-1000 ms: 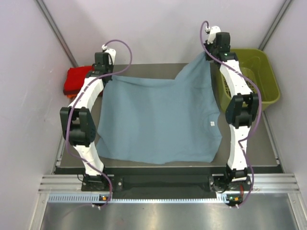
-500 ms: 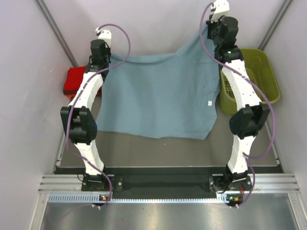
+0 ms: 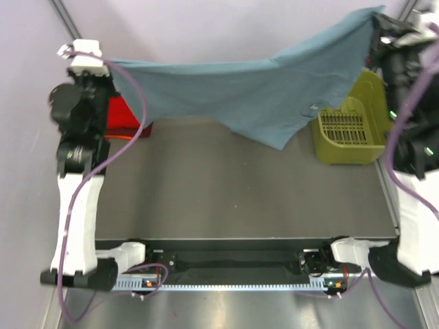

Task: Fold and stack the t-shirts
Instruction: Flatten the tshirt out

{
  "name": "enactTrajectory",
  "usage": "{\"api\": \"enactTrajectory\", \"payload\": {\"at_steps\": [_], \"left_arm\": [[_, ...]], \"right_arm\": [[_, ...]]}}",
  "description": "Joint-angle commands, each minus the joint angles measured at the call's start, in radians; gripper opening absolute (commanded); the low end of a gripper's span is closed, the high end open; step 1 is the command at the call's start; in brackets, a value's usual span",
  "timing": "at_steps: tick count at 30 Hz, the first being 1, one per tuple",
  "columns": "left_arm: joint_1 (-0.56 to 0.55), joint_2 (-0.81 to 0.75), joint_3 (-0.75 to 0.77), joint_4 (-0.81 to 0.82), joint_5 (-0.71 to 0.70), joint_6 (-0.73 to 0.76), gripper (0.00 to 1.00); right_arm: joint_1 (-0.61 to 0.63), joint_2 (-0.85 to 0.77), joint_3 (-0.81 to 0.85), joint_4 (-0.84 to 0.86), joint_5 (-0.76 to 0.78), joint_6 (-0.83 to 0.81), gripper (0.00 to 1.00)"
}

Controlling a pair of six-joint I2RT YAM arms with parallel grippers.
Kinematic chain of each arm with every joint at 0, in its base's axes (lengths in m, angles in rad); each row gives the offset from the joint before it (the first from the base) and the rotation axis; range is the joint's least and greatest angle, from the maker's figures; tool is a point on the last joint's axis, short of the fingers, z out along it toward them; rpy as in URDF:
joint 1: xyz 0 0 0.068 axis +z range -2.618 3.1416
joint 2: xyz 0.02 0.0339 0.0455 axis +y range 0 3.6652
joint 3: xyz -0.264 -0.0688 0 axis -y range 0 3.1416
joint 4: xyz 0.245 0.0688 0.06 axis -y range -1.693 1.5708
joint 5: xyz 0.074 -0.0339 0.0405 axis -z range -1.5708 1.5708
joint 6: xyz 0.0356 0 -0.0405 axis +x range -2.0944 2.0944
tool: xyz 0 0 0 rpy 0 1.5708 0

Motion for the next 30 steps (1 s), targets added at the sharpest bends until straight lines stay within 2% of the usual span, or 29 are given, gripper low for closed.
{"api": "enactTrajectory", "payload": {"at_steps": [1, 4, 7, 12, 18, 24, 30], "left_arm": [[0.002, -0.118, -0.027, -0.076, 0.053, -0.021, 0.00], [0.002, -0.206, -0.035, -0.106, 0.041, -0.019, 0.00], [0.002, -0.258, -0.024, -0.107, 0.030, -0.018, 0.00], [0.003, -0.240, 0.028, -0.086, 0.001, 0.005, 0.00], [0.003, -0.154, -0.009, -0.003, -0.051, 0.031, 0.00], [0.003, -0.033, -0.156, 0.049, -0.054, 0.062, 0.00], [0.003, 0.235, -0.202, 0.144, -0.073, 0.097, 0.00]], "right_arm": [[-0.021, -0.121, 0.032, -0.125, 0.016, 0.011, 0.00], [-0.035, -0.179, 0.089, -0.208, 0.022, 0.011, 0.00], [-0.080, -0.222, 0.124, -0.210, 0.001, 0.032, 0.00], [-0.104, -0.203, 0.186, -0.176, -0.024, 0.047, 0.00], [-0.104, -0.128, 0.137, -0.086, -0.052, 0.038, 0.00], [-0.104, -0.036, -0.057, 0.078, -0.090, 0.011, 0.00], [-0.112, 0.234, -0.126, 0.221, -0.111, 0.012, 0.00]]}}
